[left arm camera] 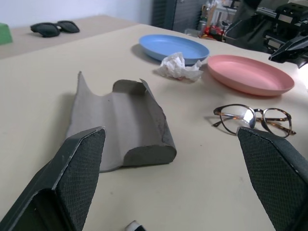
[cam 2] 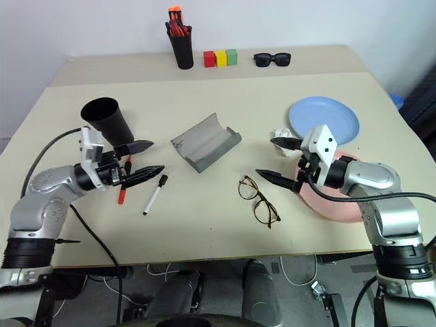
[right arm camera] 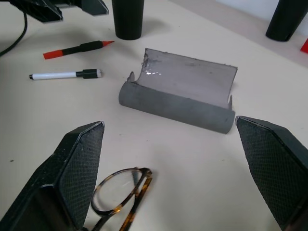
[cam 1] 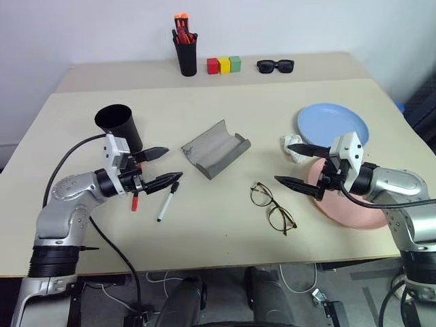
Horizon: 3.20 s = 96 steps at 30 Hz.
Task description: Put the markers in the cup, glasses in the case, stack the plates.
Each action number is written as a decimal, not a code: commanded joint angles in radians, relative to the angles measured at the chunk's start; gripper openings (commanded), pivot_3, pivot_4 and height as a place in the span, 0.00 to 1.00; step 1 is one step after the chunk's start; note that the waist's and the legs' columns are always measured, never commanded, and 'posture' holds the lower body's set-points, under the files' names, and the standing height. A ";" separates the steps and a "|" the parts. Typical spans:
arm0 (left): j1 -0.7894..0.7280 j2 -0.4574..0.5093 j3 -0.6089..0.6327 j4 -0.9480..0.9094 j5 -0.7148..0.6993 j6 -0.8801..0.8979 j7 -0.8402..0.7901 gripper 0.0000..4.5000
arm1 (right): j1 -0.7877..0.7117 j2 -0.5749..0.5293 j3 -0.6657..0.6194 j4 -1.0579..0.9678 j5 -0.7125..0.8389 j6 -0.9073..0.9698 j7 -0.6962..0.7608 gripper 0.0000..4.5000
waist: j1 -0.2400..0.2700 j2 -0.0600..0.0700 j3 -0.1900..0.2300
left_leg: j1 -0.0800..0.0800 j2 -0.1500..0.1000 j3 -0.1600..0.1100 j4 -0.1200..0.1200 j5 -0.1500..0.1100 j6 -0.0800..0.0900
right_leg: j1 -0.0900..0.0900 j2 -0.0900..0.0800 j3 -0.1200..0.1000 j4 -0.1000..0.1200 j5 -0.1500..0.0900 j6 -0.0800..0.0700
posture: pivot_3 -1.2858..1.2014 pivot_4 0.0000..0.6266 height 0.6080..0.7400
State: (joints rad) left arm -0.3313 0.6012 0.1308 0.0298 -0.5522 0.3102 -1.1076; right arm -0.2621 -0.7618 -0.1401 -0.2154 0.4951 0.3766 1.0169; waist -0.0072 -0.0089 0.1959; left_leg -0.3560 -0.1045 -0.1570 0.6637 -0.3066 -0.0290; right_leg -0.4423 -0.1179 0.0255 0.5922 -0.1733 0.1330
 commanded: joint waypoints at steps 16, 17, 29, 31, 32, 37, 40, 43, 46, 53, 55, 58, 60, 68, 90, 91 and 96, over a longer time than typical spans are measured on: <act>0.146 0.096 0.230 -0.218 -0.080 0.234 0.271 1.00 | -0.082 0.086 0.079 -0.035 0.003 0.003 -0.021 0.99 | -0.004 0.000 0.000 | 0.000 0.001 0.000 0.000 0.000 0.000 | 0.000 0.000 0.000 0.000 0.000 0.000 | 0.52 0.24 1.00; 0.156 0.108 0.244 -0.242 -0.081 0.270 0.305 1.00 | -0.087 0.090 0.090 -0.041 0.001 0.003 -0.018 0.99 | -0.004 0.000 0.000 | 0.000 0.001 -0.001 0.000 0.000 0.000 | 0.000 0.000 0.000 0.000 0.000 0.000 | 0.52 0.24 1.00; 0.046 0.020 0.248 -0.429 -0.058 0.736 0.854 1.00 | -0.185 0.166 0.165 -0.047 0.000 -0.001 -0.025 0.99 | -0.003 -0.001 0.000 | 0.000 0.000 -0.002 0.000 0.000 -0.001 | 0.000 0.000 0.000 0.001 0.000 0.000 | 0.52 0.24 1.00; 0.031 0.010 0.230 -0.414 -0.029 0.801 0.914 1.00 | -0.189 0.181 0.170 -0.055 0.000 0.001 -0.038 0.99 | -0.006 -0.001 0.000 | 0.001 0.000 -0.002 0.000 0.000 -0.001 | -0.001 0.000 0.000 0.001 0.000 0.000 | 0.52 0.24 1.00; 0.018 0.005 0.230 -0.397 -0.028 0.831 0.929 1.00 | -0.190 0.186 0.172 -0.058 0.001 0.004 -0.044 0.99 | -0.006 -0.001 0.000 | 0.001 0.000 -0.002 -0.001 0.000 -0.001 | -0.001 0.000 0.000 0.002 0.000 0.000 | 0.52 0.24 1.00; -0.066 -0.051 0.254 -0.372 -0.021 0.999 1.028 1.00 | -0.164 0.188 0.171 -0.067 0.000 -0.001 -0.046 0.99 | -0.001 -0.001 0.000 | 0.000 -0.001 -0.002 0.000 0.001 -0.001 | -0.001 0.001 0.000 0.002 0.000 0.000 | 0.52 0.24 1.00; -0.141 -0.098 0.269 -0.338 -0.009 1.110 1.069 1.00 | -0.162 0.192 0.172 -0.070 0.002 0.000 -0.049 0.99 | -0.001 -0.002 0.000 | 0.000 -0.002 -0.002 0.000 0.001 -0.002 | 0.000 0.001 0.000 0.002 0.000 0.000 | 0.52 0.24 1.00; -0.194 -0.122 0.277 -0.304 0.018 1.174 1.093 1.00 | -0.161 0.201 0.178 -0.065 -0.003 -0.008 -0.052 0.99 | -0.004 -0.002 0.000 | 0.000 -0.002 -0.002 0.000 0.001 -0.002 | 0.000 0.001 0.000 0.002 0.000 0.000 | 0.52 0.24 1.00; -0.239 -0.140 0.280 -0.272 0.034 1.241 1.091 1.00 | -0.156 0.211 0.186 -0.061 -0.011 -0.019 -0.058 0.99 | -0.009 -0.002 0.000 | 0.001 -0.002 -0.002 0.000 0.001 -0.002 | -0.001 0.001 0.000 0.002 0.000 0.000 | 0.52 0.24 1.00; -0.247 -0.181 0.242 -0.240 0.106 1.297 1.097 0.88 | -0.135 0.206 0.181 -0.065 -0.017 -0.031 -0.063 1.00 | -0.004 -0.002 -0.001 | 0.000 -0.002 -0.002 0.000 0.002 -0.003 | -0.001 0.001 0.000 0.002 0.000 0.000 | 0.52 0.24 1.00; -0.245 -0.194 0.248 -0.234 0.125 1.287 1.097 0.73 | -0.130 0.200 0.178 -0.068 -0.020 -0.031 -0.065 1.00 | -0.004 -0.002 -0.001 | 0.000 -0.002 -0.002 0.000 0.002 -0.003 | -0.001 0.001 0.000 0.002 0.000 0.000 | 0.52 0.24 1.00; -0.249 -0.207 0.248 -0.225 0.139 1.290 1.079 0.40 | -0.128 0.198 0.178 -0.069 -0.020 -0.029 -0.068 1.00 | -0.004 -0.002 -0.001 | 0.000 -0.002 -0.002 0.000 0.002 -0.003 | -0.001 0.001 0.000 0.002 0.000 0.000 | 0.52 0.24 1.00; -0.250 -0.213 0.240 -0.231 0.144 1.294 1.068 0.15 | -0.126 0.196 0.178 -0.073 -0.019 -0.028 -0.069 1.00 | -0.002 -0.002 -0.001 | 0.001 -0.002 -0.002 0.000 0.002 -0.004 | -0.001 0.001 0.000 0.002 0.000 0.000 | 0.52 0.24 1.00; -0.271 -0.162 0.165 -0.353 0.072 1.240 0.916 0.02 | -0.152 0.197 0.180 -0.034 -0.034 -0.046 -0.066 1.00 | -0.004 -0.002 -0.001 | 0.000 -0.002 -0.002 0.000 0.002 -0.004 | -0.001 0.001 0.000 0.002 0.000 0.000 | 0.52 0.24 1.00; -0.566 -0.055 0.249 0.493 0.262 -0.412 0.673 0.02 | -0.192 0.209 0.195 -0.016 -0.048 -0.037 -0.068 1.00 | -0.003 -0.002 -0.001 | 0.000 -0.002 -0.001 0.000 0.004 -0.007 | -0.001 0.000 0.000 0.000 0.000 0.000 | 0.52 0.24 1.00; -0.568 -0.058 0.251 0.533 0.268 -0.438 0.683 0.02 | -0.193 0.209 0.192 -0.019 -0.044 -0.033 -0.070 1.00 | -0.003 -0.002 -0.001 | 0.000 -0.002 -0.001 0.000 0.003 -0.006 | -0.001 0.000 0.000 0.000 0.000 0.000 | 0.52 0.24 1.00; -0.535 -0.104 0.251 0.620 0.242 -0.496 0.666 0.02 | -0.194 0.205 0.187 -0.026 -0.045 -0.025 -0.074 1.00 | -0.001 -0.002 -0.001 | -0.001 -0.002 -0.001 0.000 0.003 -0.005 | -0.001 0.000 0.000 0.000 0.001 0.001 | 0.52 0.24 1.00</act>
State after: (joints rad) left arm -0.8659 0.4961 0.3742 0.6588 -0.2942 -0.1497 -0.4330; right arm -0.4360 -0.5570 0.0631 -0.2083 0.4402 0.3582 0.9469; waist -0.0086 -0.0114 0.1952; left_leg -0.3570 -0.1066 -0.1583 0.6639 -0.3041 -0.0336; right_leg -0.4433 -0.1177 0.0250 0.5926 -0.1724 0.1338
